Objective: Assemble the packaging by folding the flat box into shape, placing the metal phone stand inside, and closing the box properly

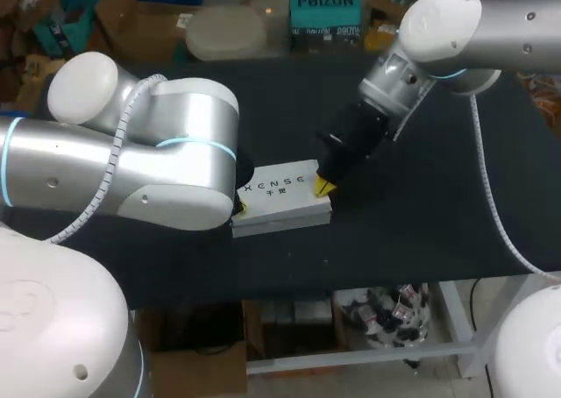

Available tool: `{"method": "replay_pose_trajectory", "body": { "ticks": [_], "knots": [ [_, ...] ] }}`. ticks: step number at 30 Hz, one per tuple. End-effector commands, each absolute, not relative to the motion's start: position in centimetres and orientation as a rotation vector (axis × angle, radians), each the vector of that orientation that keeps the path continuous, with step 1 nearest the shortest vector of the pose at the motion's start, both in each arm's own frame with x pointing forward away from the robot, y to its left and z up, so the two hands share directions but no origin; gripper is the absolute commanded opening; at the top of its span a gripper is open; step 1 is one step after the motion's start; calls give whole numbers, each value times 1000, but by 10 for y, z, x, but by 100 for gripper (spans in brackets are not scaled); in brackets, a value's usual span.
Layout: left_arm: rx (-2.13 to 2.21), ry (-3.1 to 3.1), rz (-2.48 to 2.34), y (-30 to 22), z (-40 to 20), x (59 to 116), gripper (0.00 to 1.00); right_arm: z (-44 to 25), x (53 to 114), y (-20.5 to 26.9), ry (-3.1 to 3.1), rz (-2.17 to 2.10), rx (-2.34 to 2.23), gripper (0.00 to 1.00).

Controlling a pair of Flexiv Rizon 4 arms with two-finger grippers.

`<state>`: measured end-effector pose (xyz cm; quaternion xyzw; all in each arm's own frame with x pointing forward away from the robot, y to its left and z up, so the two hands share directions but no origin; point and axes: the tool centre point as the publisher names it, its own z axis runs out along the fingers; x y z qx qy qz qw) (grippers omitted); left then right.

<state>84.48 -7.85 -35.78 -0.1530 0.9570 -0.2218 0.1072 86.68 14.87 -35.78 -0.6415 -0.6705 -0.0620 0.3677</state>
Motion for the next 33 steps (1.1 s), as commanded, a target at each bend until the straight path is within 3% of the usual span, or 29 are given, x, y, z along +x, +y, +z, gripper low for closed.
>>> {"method": "replay_pose_trajectory", "body": {
  "ticks": [1, 26, 33],
  "knots": [
    [-437, 2862, -675, -78, -359, 846, 0, -361, 869, 150, -1721, -146, -1644, 0],
    [-451, 2882, -673, -82, -377, 845, 0, -389, 869, 147, -1675, -105, -1642, 0],
    [-429, 2843, -680, -82, -364, 839, 0, -365, 868, 143, -1697, -174, -1644, 0]
  ]
}}
